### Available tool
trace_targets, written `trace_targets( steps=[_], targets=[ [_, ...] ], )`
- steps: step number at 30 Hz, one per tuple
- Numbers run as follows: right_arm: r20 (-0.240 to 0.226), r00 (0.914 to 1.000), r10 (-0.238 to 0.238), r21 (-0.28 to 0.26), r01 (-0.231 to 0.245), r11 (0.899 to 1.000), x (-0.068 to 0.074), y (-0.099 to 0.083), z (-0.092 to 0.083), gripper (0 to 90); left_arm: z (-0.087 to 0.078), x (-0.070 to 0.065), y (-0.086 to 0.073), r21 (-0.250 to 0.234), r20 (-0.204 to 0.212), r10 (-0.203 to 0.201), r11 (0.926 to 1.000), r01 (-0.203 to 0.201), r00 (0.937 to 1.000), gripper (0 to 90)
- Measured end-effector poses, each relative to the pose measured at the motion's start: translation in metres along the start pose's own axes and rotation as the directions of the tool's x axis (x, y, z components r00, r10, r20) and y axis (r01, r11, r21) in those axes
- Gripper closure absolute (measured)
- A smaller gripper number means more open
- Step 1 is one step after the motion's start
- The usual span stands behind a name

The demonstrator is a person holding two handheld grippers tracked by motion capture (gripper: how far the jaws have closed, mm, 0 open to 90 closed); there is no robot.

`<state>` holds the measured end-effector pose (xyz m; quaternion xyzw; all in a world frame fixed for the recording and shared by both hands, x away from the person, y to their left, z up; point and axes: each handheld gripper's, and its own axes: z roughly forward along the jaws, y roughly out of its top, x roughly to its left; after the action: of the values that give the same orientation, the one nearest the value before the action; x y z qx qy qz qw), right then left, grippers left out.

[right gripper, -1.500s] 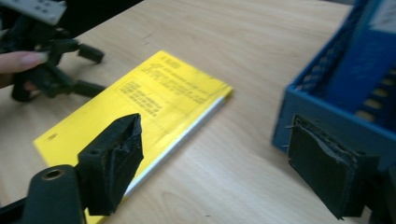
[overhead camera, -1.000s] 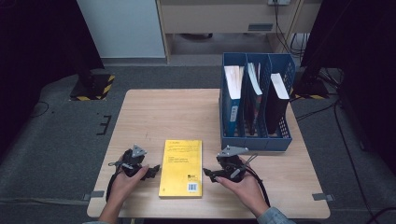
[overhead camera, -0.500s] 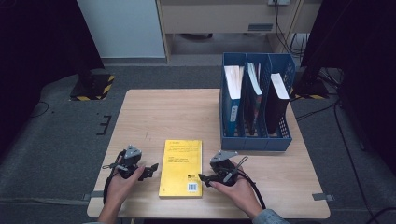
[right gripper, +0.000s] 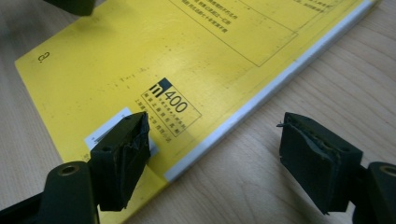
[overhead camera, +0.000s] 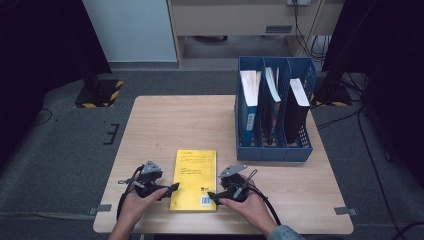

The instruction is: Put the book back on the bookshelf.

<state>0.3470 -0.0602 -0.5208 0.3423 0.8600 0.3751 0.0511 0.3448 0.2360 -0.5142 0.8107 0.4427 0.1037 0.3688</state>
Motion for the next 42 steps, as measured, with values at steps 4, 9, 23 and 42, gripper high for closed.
trace_targets(
  steps=[4, 9, 23, 42],
  targets=[
    [-0.004, 1.0, -0.001, 0.006, 0.001, 1.0, 0.003, 0.0, 0.001, 24.6, 0.002, -0.008, 0.001, 0.015, 0.023, 0.018, 0.9997, -0.018, 0.9996, 16.1],
    [-0.029, 0.9995, 0.012, -0.011, -0.012, 1.0, 0.004, -0.002, 0.003, 27.1, 0.009, -0.011, 0.001, 0.044, 0.06, 0.014, 0.9989, -0.017, 0.9981, 24.0],
    [-0.056, 0.9976, 0.039, -0.042, -0.041, 0.998, 0.007, -0.006, 0.007, 27.1, 0.02, 0.001, 0.01, 0.038, 0.105, -0.037, 0.9987, 0.033, 0.9937, 32.0],
    [-0.046, 0.9978, 0.047, -0.065, -0.05, 0.997, 0.01, -0.009, 0.008, 25.9, -0.005, -0.004, 0.009, 0.013, 0.217, -0.037, 0.9993, 0.035, 0.9755, 40.5]
  ],
)
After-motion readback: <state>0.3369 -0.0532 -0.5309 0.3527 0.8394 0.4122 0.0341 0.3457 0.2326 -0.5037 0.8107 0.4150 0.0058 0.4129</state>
